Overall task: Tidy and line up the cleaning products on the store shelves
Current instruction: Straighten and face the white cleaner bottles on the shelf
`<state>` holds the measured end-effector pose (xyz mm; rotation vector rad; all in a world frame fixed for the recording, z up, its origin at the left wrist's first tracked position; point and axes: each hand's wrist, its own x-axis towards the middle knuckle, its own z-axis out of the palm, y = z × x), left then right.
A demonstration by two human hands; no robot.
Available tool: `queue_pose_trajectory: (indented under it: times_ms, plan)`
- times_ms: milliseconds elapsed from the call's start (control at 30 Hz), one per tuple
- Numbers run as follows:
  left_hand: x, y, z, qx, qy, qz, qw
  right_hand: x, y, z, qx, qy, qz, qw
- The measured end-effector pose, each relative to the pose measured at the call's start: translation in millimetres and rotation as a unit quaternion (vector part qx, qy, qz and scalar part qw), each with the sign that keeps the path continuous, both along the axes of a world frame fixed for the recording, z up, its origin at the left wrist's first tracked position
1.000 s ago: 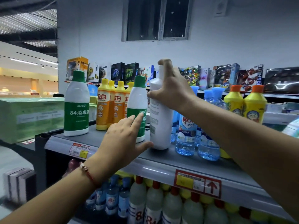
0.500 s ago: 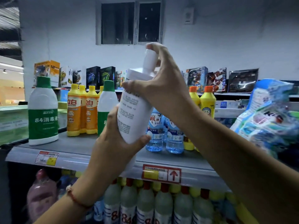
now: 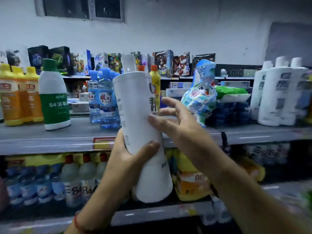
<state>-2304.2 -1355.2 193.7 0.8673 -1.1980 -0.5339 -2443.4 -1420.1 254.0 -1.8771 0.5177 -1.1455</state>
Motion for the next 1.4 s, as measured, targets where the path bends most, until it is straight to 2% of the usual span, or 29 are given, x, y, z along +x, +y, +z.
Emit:
queue_pose_trajectory:
  times_ms: [67, 133, 233, 300, 400, 533, 633, 733, 833, 900, 1033, 1133, 1233, 1333, 1400]
  plan:
    - [-32, -5, -16, 0.008, 0.051, -0.038, 0.998, -33, 4, -40, 0.095, 0.03, 0.032, 0.995]
    - [-67, -7, -37, 0.023, 0.09, -0.069, 0.993, -66, 13, -80, 0.171, 0.009, 0.072, 0.983]
    - [-123, -5, -69, 0.055, 0.116, -0.134, 0.983, -121, 38, -118, 0.244, -0.06, 0.08, 0.965]
    - [-162, 3, -87, 0.076, 0.121, -0.163, 0.976, -160, 54, -137, 0.263, -0.061, 0.07, 0.96]
    - [-212, 18, -116, 0.082, 0.109, -0.229, 0.964, -209, 80, -163, 0.256, 0.001, -0.006, 0.967]
    - [-254, 31, -151, 0.16, 0.139, -0.293, 0.932, -250, 117, -198, 0.295, -0.042, -0.114, 0.948]
    - [-274, 35, -175, 0.233, 0.157, -0.332, 0.9, -276, 136, -232, 0.287, 0.016, -0.225, 0.931]
    - [-291, 36, -199, 0.359, 0.197, -0.356, 0.84, -296, 152, -259, 0.296, 0.117, -0.324, 0.891]
    - [-310, 41, -216, 0.46, 0.22, -0.331, 0.794, -303, 168, -272, 0.307, 0.219, -0.367, 0.85]
    - [-319, 41, -226, 0.496, 0.238, -0.309, 0.776, -302, 173, -281, 0.309, 0.238, -0.382, 0.838]
    - [-328, 31, -243, 0.534, 0.259, -0.316, 0.741, -302, 173, -304, 0.325, 0.201, -0.391, 0.838]
    - [-330, 19, -248, 0.557, 0.254, -0.338, 0.714, -306, 170, -313, 0.357, 0.141, -0.365, 0.848]
    - [-329, 2, -251, 0.565, 0.242, -0.372, 0.696, -311, 164, -315, 0.387, 0.087, -0.362, 0.844]
    - [-328, -17, -254, 0.557, 0.21, -0.396, 0.7, -310, 157, -314, 0.421, 0.045, -0.37, 0.827]
    - [-329, -29, -258, 0.534, 0.177, -0.394, 0.726, -309, 149, -319, 0.451, 0.008, -0.357, 0.818]
